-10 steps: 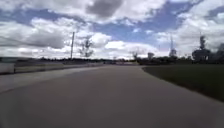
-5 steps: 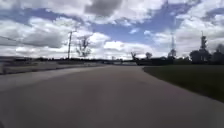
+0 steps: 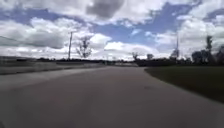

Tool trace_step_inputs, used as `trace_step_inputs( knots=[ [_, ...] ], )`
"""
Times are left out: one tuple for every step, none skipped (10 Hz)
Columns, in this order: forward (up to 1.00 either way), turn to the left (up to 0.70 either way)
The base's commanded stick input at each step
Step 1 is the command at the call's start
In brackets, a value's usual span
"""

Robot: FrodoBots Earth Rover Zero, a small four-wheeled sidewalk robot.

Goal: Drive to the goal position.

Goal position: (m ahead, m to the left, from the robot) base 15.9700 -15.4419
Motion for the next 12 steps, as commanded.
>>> trace_step_inputs(
  knots=[
    [1.00, -0.06],
    [1.00, -0.06],
    [1.00, -0.06],
    [1.00, -0.06],
    [1.00, -0.06],
    [1.00, -0.06],
    [1.00, -0.05],
    [1.00, -0.05],
    [1.00, -0.05],
    [1.00, -0.05],
    [1.00, -0.05],
    [1.00, -0.05]
  ],
)
